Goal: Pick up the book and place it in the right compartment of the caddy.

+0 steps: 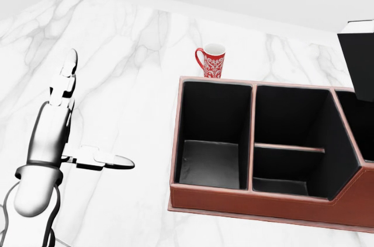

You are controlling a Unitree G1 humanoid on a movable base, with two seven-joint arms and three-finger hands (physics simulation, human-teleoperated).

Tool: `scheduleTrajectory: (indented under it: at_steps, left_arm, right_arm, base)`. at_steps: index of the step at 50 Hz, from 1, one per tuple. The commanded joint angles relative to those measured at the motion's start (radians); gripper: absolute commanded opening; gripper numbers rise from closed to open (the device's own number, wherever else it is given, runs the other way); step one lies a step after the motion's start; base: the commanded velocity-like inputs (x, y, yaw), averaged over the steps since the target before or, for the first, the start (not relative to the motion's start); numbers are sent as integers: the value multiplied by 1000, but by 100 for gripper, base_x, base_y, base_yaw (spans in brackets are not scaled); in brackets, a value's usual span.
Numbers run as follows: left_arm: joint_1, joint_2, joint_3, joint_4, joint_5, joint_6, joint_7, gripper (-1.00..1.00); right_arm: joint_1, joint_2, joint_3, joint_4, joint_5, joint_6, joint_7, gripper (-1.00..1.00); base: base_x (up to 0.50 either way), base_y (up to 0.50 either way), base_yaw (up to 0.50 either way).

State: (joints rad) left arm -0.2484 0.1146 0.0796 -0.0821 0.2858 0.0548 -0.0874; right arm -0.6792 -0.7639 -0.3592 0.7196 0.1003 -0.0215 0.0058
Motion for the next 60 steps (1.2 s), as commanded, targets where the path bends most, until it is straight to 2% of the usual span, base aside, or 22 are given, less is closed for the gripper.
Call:
scheduleTrajectory:
  at_steps: [1,2,3,38,40,52,55,60]
  left_arm:
    - [2,-4,0,1,-5,3,-2,100]
    - [1,-3,1,-1,-4,5,-3,100]
    - [1,-4,1,-1,-4,5,-3,100]
    - [5,-5,-1,22,1,-16,1,100]
    - [5,-5,-2,23,1,-17,1,100]
    - [5,-7,-4,13,6,-9,-1,100]
    - [5,-6,-4,10,8,-6,-2,100]
    - [4,-6,-4,23,10,-17,1,100]
  right_arm:
    - [-12,-23,-14,81,-15,-66,-23,-100]
    - [-25,-36,-11,77,-14,-48,-17,-100]
    - [-16,-29,-11,87,-15,-66,-20,-100]
    - [-66,-28,25,226,-39,-66,-38,-100]
    - [-103,-50,30,211,-43,-66,-26,-100]
    - [-114,-29,45,308,-58,-66,-48,-100]
    - [-148,-46,51,311,-63,-66,-39,-100]
    - [-150,-44,54,345,-68,-66,-46,-100]
  base:
    - [0,0,0]
    - [0,0,0]
    - [0,0,0]
    - [0,0,0]
    - [0,0,0]
    - [0,0,0]
    - [0,0,0]
    - [0,0,0]
